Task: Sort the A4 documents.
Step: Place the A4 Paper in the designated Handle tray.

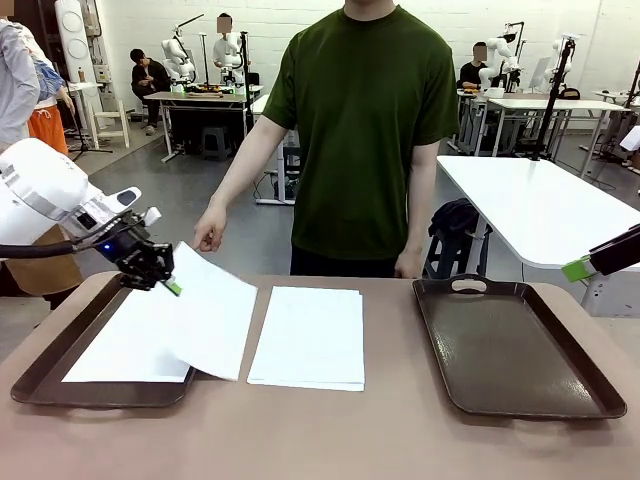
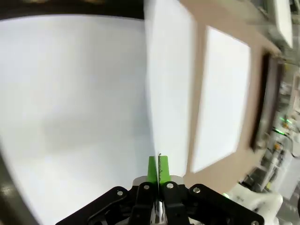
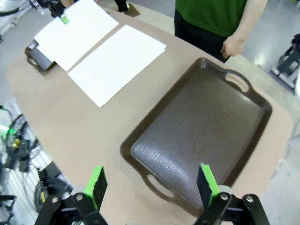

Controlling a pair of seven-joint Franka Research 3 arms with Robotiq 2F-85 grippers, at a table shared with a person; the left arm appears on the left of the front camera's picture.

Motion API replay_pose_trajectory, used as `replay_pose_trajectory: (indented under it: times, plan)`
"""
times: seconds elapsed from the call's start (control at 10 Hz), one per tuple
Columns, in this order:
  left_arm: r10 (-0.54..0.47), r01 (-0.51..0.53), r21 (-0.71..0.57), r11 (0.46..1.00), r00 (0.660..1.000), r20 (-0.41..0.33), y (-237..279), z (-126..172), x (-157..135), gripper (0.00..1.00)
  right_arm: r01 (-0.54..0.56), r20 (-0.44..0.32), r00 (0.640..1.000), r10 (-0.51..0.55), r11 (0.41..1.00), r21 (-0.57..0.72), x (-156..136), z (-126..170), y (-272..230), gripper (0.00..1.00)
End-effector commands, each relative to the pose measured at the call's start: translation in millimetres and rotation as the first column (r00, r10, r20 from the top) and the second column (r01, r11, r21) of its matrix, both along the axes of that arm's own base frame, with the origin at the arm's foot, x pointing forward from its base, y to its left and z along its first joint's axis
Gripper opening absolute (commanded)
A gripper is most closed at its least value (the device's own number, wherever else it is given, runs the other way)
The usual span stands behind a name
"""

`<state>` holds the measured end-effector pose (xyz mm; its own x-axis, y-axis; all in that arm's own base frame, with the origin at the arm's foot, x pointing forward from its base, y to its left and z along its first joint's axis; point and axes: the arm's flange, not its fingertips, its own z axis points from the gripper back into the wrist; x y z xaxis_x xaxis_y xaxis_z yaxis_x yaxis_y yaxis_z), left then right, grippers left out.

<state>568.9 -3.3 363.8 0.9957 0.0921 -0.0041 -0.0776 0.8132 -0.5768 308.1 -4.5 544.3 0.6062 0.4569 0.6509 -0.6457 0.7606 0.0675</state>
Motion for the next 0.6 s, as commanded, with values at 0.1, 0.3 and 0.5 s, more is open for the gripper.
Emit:
replay_pose_trajectory:
  times: [0.1, 0.3, 0.5]
  plan:
    - [0.134, -0.126, 0.131, 0.983, 0.989, -0.058, 26, 0, 10, 0.01, -0.011, -0.004, 1.000, 0.011, 1.000, 0.015, 1, -2, 1, 1.00]
    - [0.137, -0.129, 0.143, 0.981, 0.989, -0.047, 7, 4, 8, 0.01, -0.011, -0.004, 1.000, 0.011, 1.000, 0.015, 1, -2, 1, 1.00]
    - [0.071, -0.062, 0.150, 0.987, 0.996, -0.057, -32, 10, 14, 0.01, -0.011, -0.004, 1.000, 0.011, 1.000, 0.015, 1, -2, 1, 1.00]
